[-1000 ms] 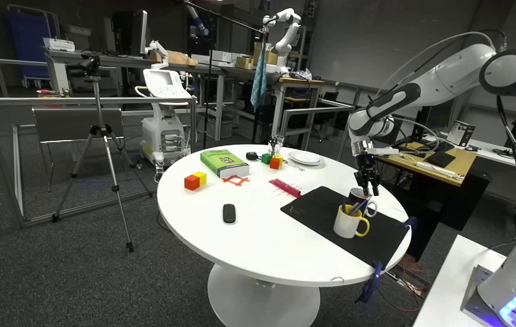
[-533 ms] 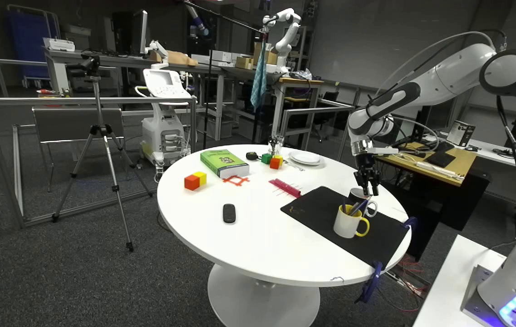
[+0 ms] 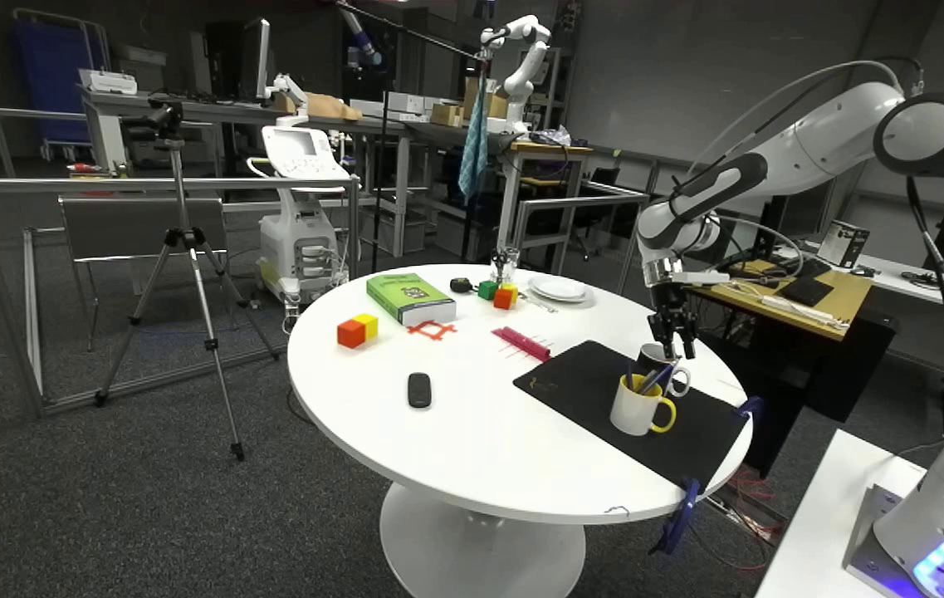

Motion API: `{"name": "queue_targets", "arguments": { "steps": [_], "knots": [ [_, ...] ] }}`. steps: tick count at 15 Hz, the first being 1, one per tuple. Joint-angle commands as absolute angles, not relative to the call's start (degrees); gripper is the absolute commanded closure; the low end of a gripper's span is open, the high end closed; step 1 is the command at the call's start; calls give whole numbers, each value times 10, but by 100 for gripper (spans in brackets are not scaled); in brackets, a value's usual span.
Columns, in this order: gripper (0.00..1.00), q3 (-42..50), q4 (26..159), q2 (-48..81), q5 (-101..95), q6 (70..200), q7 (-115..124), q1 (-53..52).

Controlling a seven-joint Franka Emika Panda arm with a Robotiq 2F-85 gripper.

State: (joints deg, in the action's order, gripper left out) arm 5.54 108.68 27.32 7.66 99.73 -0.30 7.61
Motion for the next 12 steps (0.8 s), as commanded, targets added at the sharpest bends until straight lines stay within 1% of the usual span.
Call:
{"name": "queue_targets", "arguments": {
  "steps": [1,2,3,4,5,6,7,9,12],
  "knots": [
    [40,56,1062,287,82,977,-4,85],
    [41,56,1060,290,82,977,-5,86],
    [49,57,1058,292,82,978,-4,86],
    [48,57,1057,294,83,979,-4,86],
    [50,57,1056,295,83,979,-3,86],
    [58,57,1054,297,85,980,-4,87],
    [53,57,1053,298,85,981,-3,87],
    [55,57,1048,303,86,984,-3,88],
    [54,56,1044,307,86,984,-2,88]
  ]
}}
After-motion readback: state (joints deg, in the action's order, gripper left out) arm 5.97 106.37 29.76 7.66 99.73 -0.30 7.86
